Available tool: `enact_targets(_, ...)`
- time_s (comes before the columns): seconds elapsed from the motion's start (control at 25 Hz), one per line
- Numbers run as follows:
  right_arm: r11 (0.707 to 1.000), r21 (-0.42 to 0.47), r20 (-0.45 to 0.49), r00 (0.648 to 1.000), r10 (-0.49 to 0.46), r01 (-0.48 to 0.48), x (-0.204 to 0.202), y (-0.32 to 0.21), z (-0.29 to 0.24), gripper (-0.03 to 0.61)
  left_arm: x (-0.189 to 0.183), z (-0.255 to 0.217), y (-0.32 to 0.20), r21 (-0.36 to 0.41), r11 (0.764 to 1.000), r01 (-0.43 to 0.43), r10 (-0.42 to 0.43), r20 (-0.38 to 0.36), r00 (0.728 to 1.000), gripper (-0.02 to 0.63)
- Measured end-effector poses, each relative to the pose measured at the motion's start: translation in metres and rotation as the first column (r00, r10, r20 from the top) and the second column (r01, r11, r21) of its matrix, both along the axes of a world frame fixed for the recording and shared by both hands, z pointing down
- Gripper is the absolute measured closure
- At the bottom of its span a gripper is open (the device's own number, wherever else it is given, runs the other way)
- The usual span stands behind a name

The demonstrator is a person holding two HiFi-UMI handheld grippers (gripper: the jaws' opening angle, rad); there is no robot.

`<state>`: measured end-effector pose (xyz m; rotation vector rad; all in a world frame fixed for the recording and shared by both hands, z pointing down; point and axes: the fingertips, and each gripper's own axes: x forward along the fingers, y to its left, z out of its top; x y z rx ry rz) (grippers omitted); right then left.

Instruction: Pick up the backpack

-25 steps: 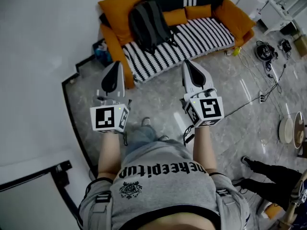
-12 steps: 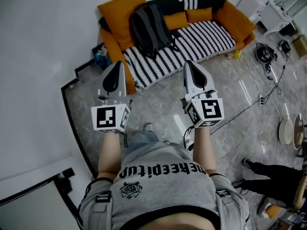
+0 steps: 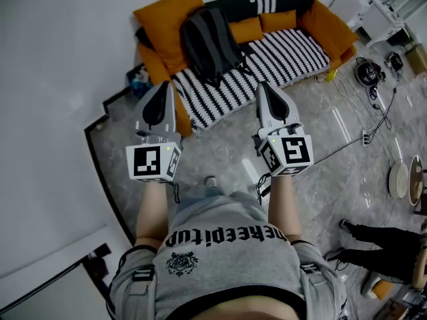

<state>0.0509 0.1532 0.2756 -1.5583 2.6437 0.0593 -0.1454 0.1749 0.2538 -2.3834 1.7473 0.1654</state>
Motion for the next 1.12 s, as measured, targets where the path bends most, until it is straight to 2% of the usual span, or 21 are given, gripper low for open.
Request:
enact_targets(0.2,1.0,0.001,-0.008,1.0,0.015,-0.015,-0.007,-0.011,0.0,0.577,-0.009,0.0,-0.017,-0.001,1.0,-0.014,0.014,-0.007,1.0,0.594)
enact_targets(0.52,0.999,-0.01,-0.023,0.999,0.03,-0.03,0.003,-0.035,0.004,0.577,-0.002,0.001,-0.043,-0.002,1.0,-0.024,0.024,-0.016,1.0,0.594)
enact_targets(1.12,0.998,-0.001,-0.029,0.998,-0.062,0.062,0.014,-0.141,-0.003,0.577,0.011,-0.003,-0.128,0.0,0.998,0.061,-0.061,-0.016,0.998,0.594)
